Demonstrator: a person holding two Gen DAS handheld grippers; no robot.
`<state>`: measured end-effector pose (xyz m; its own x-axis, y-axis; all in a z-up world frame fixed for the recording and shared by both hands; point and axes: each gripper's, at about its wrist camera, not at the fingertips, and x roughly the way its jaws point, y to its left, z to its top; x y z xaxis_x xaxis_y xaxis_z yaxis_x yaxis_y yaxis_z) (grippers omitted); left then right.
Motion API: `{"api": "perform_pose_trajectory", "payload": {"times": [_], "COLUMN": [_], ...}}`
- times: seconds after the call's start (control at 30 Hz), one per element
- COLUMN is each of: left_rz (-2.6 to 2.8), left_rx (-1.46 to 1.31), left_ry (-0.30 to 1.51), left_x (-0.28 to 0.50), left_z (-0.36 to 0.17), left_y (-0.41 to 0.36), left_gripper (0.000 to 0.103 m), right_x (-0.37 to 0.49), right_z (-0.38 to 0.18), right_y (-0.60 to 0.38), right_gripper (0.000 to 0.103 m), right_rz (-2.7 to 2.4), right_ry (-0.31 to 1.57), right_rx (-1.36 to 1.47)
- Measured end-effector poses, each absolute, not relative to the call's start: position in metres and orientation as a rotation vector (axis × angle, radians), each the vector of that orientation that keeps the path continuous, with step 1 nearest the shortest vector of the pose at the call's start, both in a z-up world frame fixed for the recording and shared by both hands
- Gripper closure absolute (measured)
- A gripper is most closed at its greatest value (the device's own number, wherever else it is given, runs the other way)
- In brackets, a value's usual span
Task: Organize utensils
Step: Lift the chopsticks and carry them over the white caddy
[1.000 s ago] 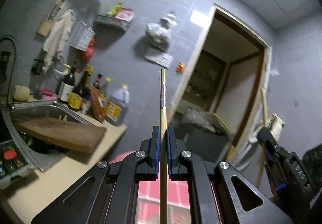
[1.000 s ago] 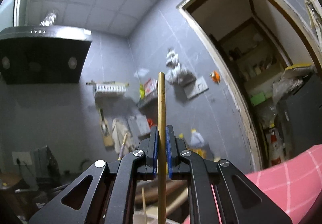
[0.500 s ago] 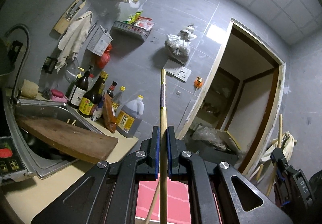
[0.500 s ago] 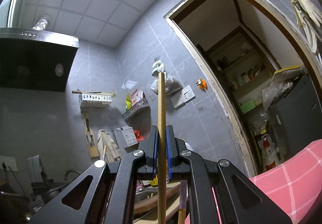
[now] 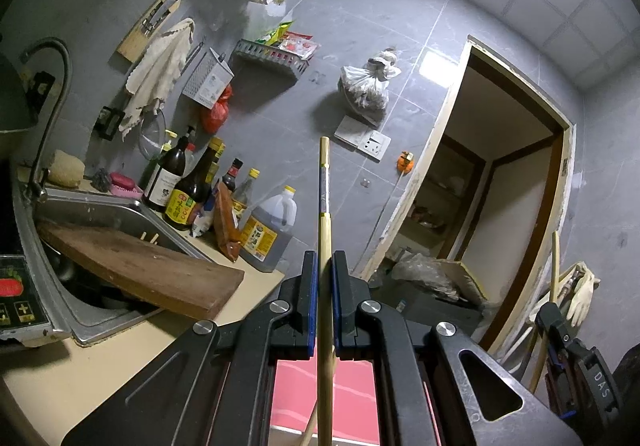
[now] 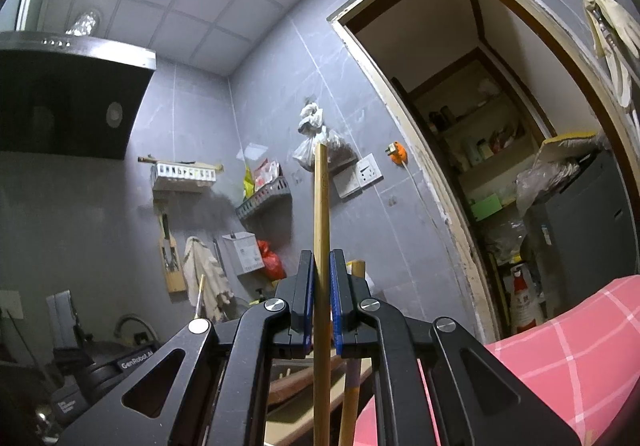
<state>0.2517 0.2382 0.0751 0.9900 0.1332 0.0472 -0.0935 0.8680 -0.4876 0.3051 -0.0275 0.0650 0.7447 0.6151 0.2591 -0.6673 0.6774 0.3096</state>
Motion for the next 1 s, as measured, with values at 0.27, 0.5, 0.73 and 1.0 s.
{"api": "perform_pose_trajectory", "payload": {"times": [0.27,0.5,0.73,1.0], "left_rz": [0.154,0.163,0.157,0.139], "left_rx": [-0.435,-0.391,-0.336,-0.287], "left_ry": [-0.076,-0.042,0.028,0.102], "left_x": [0.249,0.247,0.244,0.243], "left_z": [0.064,0.051,0.040,0.029], "left_y": [0.219,0.209,0.197,0.184], "left_gripper": [0.099,0.099,0.098,0.098], "right_x": [0.303,0.294,0.287,0.279], "right_z": [0.058,0.056,0.049,0.041], "right_y": [-0.020,-0.019,-0.021,-0.021], "right_gripper": [0.097,0.097,0.097,0.097], "right_rz": [0.713,0.688,0.672,0.679], "right_ry": [-0.099,-0.068,0.001,0.070], "right_rx": [0.355,0.295,0.239,0.196]}}
